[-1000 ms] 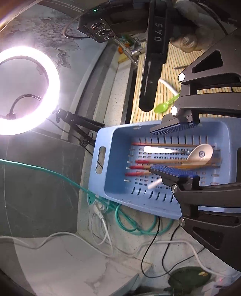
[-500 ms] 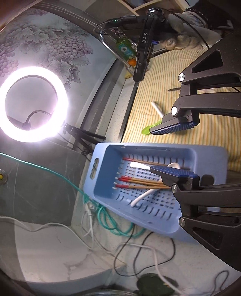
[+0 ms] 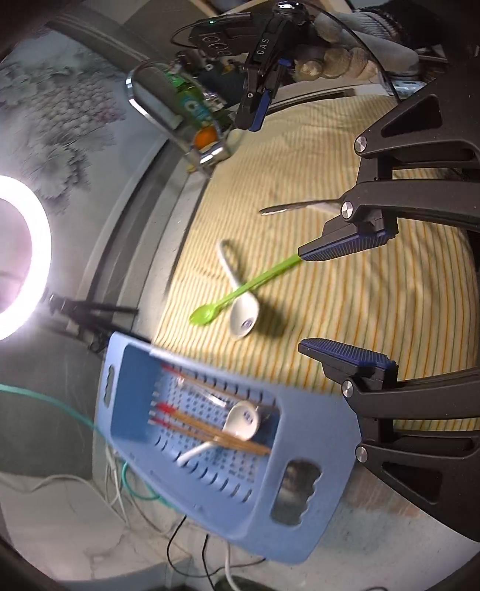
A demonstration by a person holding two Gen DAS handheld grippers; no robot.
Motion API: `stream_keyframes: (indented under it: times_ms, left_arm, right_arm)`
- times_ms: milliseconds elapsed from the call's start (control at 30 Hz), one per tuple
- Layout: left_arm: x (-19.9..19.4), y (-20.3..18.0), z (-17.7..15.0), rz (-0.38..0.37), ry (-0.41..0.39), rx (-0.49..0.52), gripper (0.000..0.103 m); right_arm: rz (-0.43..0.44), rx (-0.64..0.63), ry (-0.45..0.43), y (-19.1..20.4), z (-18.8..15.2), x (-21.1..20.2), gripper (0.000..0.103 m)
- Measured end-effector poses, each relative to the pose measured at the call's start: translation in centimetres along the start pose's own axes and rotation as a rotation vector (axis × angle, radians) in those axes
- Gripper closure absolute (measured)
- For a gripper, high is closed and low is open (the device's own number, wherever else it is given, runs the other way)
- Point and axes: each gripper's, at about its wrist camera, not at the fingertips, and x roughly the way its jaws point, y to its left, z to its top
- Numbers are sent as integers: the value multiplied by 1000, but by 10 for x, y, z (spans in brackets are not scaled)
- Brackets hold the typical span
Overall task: Organize utensils
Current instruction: 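Withdraw both grippers from the basket back over the cloth, then lower the right gripper onto the metal spoon and close on its handle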
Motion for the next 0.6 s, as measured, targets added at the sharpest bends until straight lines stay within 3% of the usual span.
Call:
stream_keyframes:
  times_ms: [233,433,600]
  left_arm:
    - [22,-42,-26,-14,40,28,61]
    - [37,-68,-49,8,105,68,61]
    - [44,-94,-58,-42,178,167,61]
  right_arm:
    - [72,28,104,-27,-21,3,48]
    - [150,34,193,-32,-27,18,58]
    - [184,88,255,-38,-27,52,69]
